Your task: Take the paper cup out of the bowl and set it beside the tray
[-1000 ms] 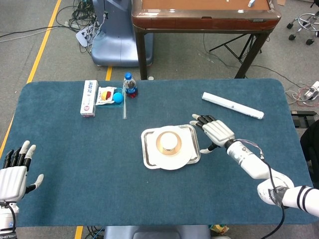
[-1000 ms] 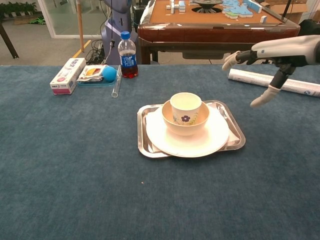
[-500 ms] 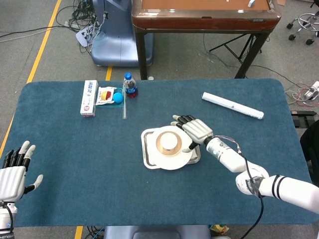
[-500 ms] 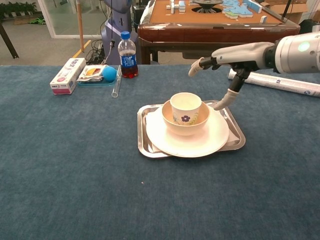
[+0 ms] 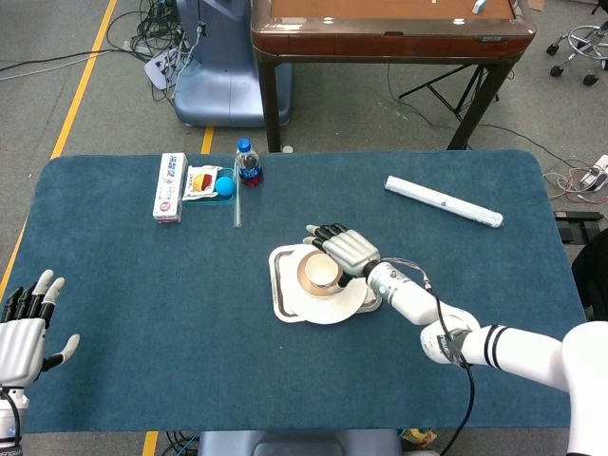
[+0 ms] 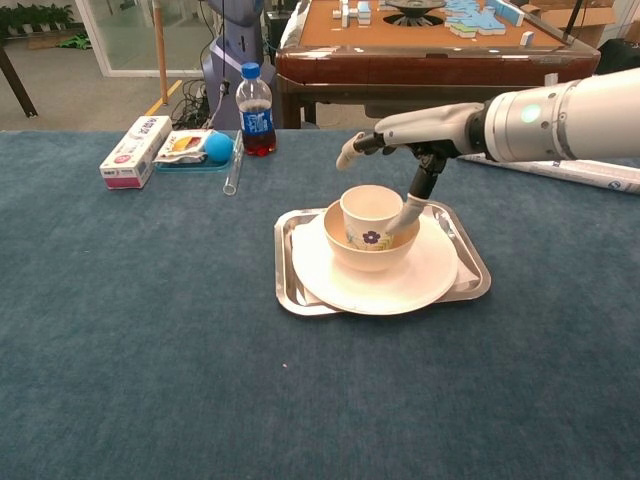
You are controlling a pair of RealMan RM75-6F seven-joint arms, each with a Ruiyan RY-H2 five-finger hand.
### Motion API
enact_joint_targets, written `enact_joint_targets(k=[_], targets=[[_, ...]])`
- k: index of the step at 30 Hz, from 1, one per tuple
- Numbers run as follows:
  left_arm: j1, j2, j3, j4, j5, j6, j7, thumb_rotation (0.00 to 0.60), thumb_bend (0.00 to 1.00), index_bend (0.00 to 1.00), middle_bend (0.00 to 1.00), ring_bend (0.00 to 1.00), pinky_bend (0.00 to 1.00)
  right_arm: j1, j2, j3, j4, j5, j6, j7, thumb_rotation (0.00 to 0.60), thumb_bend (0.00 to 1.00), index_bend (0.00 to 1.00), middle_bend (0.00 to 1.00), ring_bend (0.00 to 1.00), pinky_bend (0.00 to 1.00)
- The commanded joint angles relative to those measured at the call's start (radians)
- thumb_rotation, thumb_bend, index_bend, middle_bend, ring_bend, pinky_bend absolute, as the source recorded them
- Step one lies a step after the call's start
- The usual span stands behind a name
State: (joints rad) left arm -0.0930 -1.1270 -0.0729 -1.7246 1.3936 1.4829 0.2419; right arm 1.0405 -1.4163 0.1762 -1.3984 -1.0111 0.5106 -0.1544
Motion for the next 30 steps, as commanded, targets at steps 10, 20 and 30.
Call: enact_joint_targets(k=[10, 20, 30], targets=[[0.009, 0.016, 0.004, -0.006, 0.017, 0.014, -0.029, 0.600, 0.26, 0.00, 0.00, 0.00, 0.00, 0.041, -0.056, -0.026, 0.066, 0.033, -0.003, -0.020, 0.600, 0.07, 0.22, 0.00, 0.00, 0.00], [0.010, 0.019, 0.000, 0.000, 0.010, 0.012, -0.043, 0.600, 0.26, 0.00, 0.00, 0.00, 0.00, 0.049, -0.088, -0.031, 0.101, 0.019, 0.011, -0.007, 0.600, 0.09, 0.33, 0.01, 0.00, 0.00], [0.008, 0.020, -0.004, -0.004, 0.003, 0.010, -0.039, 0.600, 0.26, 0.00, 0.00, 0.00, 0.00, 0.044, -0.085, -0.036, 0.105, 0.004, 0.040, -0.012, 0.600, 0.13, 0.45, 0.04, 0.00, 0.00]])
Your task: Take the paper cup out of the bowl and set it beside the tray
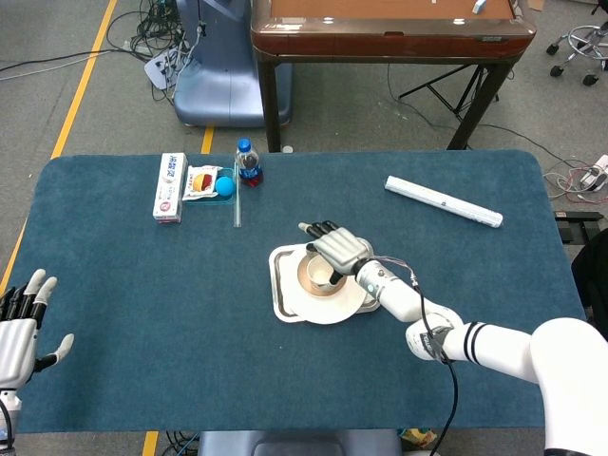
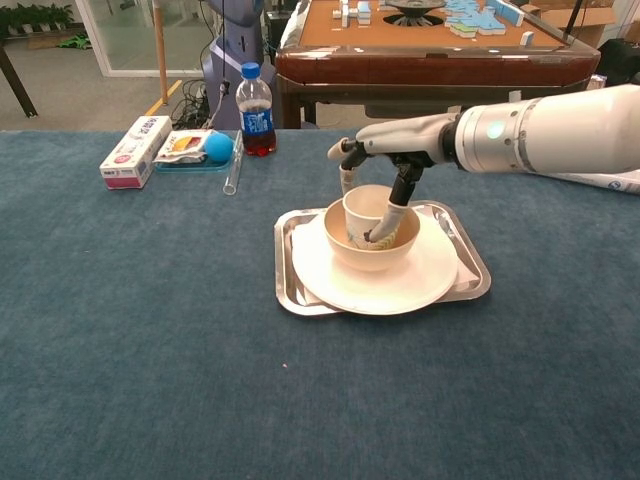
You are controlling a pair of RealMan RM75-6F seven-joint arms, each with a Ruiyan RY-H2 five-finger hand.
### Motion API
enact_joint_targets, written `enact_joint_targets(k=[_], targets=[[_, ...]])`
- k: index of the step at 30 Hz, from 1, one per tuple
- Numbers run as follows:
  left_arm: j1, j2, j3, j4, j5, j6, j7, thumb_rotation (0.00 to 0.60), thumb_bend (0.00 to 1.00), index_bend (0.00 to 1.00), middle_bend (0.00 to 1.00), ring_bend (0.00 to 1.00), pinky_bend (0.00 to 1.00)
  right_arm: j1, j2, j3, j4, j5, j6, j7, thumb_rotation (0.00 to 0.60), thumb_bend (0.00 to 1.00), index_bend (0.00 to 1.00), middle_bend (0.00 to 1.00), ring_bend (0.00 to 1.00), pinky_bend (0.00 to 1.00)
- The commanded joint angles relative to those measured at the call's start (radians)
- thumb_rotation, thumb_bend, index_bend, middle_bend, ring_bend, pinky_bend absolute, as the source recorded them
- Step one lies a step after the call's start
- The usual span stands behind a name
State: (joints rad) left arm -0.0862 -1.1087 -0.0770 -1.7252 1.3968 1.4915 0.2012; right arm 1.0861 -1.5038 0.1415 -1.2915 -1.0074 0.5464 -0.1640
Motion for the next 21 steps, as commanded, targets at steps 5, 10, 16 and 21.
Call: enact_joint_targets(k=[5, 10, 16, 21], targets=[[0.001, -0.003, 0.002, 0.000, 0.003, 0.002, 0.006, 0.600, 0.26, 0.00, 0.00, 0.00, 0.00, -0.004, 0.015, 0.002, -0.021, 0.000, 0.021, -0.008, 0.600, 0.13, 0.47, 0.06, 0.00, 0.00], [0.000, -0.012, 0.005, 0.004, 0.004, 0.001, 0.015, 0.600, 0.26, 0.00, 0.00, 0.00, 0.00, -0.003, 0.045, 0.009, -0.064, 0.001, 0.042, -0.023, 0.600, 0.13, 0.47, 0.06, 0.00, 0.00], [-0.001, -0.028, 0.007, 0.010, 0.009, 0.006, 0.039, 0.600, 0.26, 0.00, 0.00, 0.00, 0.00, -0.005, 0.116, 0.019, -0.165, 0.022, 0.087, -0.065, 0.600, 0.13, 0.47, 0.06, 0.00, 0.00], [0.002, -0.026, -0.002, 0.009, -0.001, 0.015, 0.050, 0.600, 0.26, 0.00, 0.00, 0.00, 0.00, -0.008, 0.202, 0.020, -0.273, 0.054, 0.128, -0.118, 0.600, 0.13, 0.47, 0.06, 0.00, 0.00]])
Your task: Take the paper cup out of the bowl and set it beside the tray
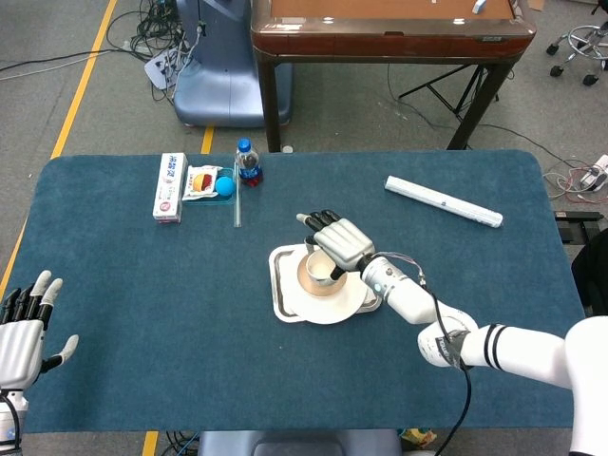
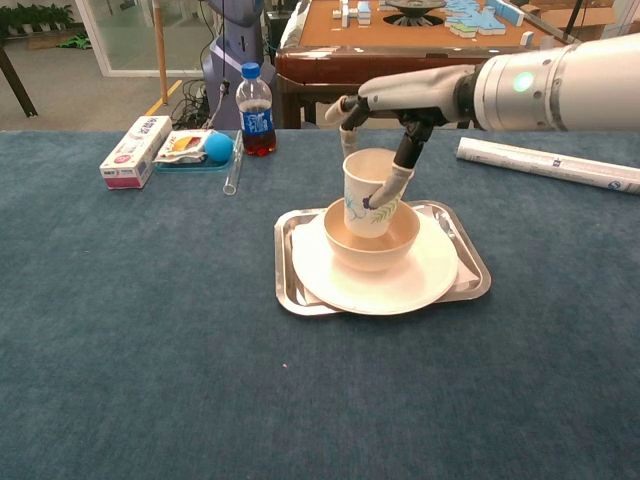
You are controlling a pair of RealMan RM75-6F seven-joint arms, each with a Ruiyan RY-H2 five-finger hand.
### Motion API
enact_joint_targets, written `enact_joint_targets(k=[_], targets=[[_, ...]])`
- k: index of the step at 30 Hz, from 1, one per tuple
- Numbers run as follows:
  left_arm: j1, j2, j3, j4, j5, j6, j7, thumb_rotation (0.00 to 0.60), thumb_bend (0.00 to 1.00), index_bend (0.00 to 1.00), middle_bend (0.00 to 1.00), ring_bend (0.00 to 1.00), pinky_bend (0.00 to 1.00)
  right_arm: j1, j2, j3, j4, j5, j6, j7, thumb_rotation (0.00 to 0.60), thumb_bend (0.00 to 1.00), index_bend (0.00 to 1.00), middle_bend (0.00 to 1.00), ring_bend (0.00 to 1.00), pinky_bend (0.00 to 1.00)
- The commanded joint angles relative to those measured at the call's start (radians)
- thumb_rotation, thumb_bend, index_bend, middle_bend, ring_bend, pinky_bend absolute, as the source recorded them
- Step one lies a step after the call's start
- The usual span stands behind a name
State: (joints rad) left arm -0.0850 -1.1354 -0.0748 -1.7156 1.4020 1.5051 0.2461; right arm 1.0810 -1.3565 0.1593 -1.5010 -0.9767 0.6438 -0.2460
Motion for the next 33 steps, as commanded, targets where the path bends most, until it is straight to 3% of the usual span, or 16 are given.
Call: enact_joint_targets(k=[1, 10, 18, 26, 33], targets=[[0.000, -0.001, -0.005, -0.001, -0.009, 0.002, 0.009, 0.600, 0.26, 0.00, 0.00, 0.00, 0.00, -0.004, 0.071, 0.002, -0.083, 0.029, 0.039, -0.045, 0.600, 0.13, 0.47, 0.06, 0.00, 0.00], [-0.009, -0.028, -0.016, 0.017, -0.034, -0.003, 0.060, 0.600, 0.26, 0.00, 0.00, 0.00, 0.00, -0.060, 0.239, -0.029, -0.282, 0.047, 0.141, -0.114, 0.600, 0.13, 0.47, 0.06, 0.00, 0.00], [-0.003, -0.043, -0.017, 0.010, -0.028, 0.023, 0.095, 0.600, 0.26, 0.00, 0.00, 0.00, 0.00, -0.173, 0.357, -0.089, -0.387, -0.033, 0.197, -0.067, 0.600, 0.13, 0.47, 0.06, 0.00, 0.00], [0.001, -0.053, -0.012, 0.007, -0.019, 0.035, 0.119, 0.600, 0.26, 0.00, 0.00, 0.00, 0.00, -0.292, 0.417, -0.142, -0.407, -0.183, 0.260, 0.004, 0.600, 0.13, 0.47, 0.06, 0.00, 0.00], [-0.005, -0.066, -0.018, 0.009, -0.023, 0.035, 0.141, 0.600, 0.26, 0.00, 0.00, 0.00, 0.00, -0.342, 0.402, -0.168, -0.363, -0.252, 0.258, 0.035, 0.600, 0.13, 0.47, 0.06, 0.00, 0.00]])
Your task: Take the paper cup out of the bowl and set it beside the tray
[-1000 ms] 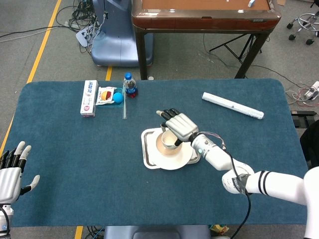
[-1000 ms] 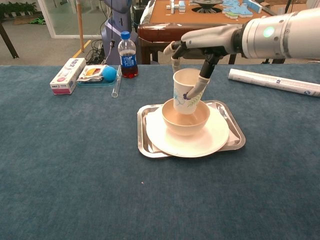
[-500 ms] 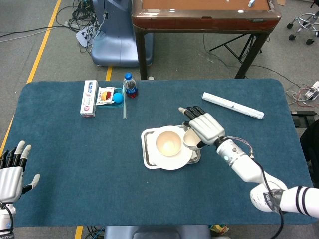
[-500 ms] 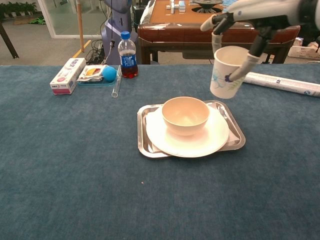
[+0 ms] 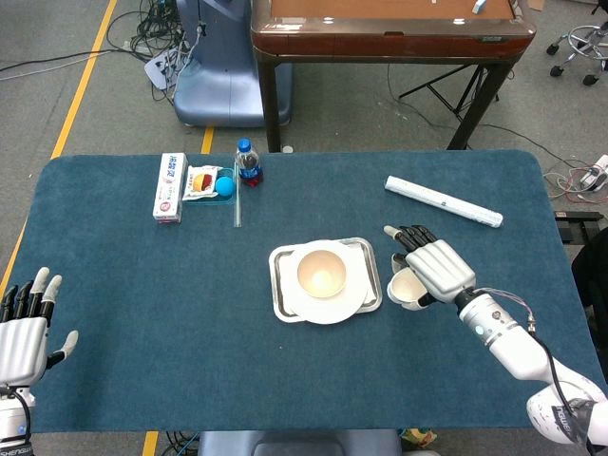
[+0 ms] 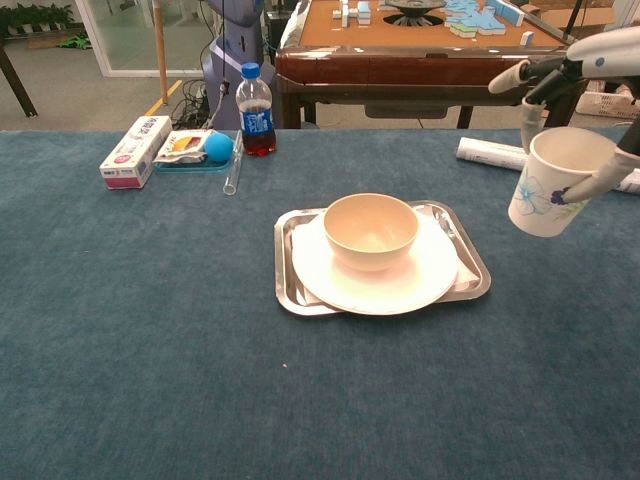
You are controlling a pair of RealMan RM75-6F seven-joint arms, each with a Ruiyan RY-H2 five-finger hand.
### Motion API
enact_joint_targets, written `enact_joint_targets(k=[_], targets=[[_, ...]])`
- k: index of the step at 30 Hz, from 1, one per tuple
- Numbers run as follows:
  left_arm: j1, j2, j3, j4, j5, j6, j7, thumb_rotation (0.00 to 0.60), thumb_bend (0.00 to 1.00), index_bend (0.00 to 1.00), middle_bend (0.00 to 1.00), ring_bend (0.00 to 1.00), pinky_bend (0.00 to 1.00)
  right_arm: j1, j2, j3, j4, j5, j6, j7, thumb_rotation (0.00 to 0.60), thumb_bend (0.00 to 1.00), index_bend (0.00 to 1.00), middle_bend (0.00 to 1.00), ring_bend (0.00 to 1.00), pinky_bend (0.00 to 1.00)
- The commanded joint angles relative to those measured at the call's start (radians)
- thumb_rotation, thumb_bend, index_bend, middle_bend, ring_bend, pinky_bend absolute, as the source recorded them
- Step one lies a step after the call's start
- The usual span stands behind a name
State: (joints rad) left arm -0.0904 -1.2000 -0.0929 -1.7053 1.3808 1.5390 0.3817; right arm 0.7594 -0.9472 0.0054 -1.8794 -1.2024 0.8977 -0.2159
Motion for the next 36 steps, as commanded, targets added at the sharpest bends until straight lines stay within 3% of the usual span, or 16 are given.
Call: enact_joint_targets(k=[1, 17, 36], targets=[[0.000, -0.001, 0.000, 0.000, -0.004, 0.000, 0.007, 0.600, 0.26, 0.00, 0.00, 0.00, 0.00, -0.028, -0.011, -0.019, 0.019, -0.037, 0.009, 0.005, 0.600, 0.13, 0.47, 0.06, 0.00, 0.00], [0.014, 0.005, 0.009, -0.009, 0.020, 0.022, -0.009, 0.600, 0.26, 0.00, 0.00, 0.00, 0.00, -0.135, -0.105, -0.065, 0.155, -0.153, 0.027, 0.081, 0.600, 0.13, 0.47, 0.06, 0.00, 0.00], [0.016, 0.021, 0.006, -0.013, 0.022, 0.014, -0.041, 0.600, 0.26, 0.00, 0.00, 0.00, 0.00, -0.130, -0.258, -0.042, 0.350, -0.152, -0.075, 0.160, 0.600, 0.13, 0.47, 0.06, 0.00, 0.00]])
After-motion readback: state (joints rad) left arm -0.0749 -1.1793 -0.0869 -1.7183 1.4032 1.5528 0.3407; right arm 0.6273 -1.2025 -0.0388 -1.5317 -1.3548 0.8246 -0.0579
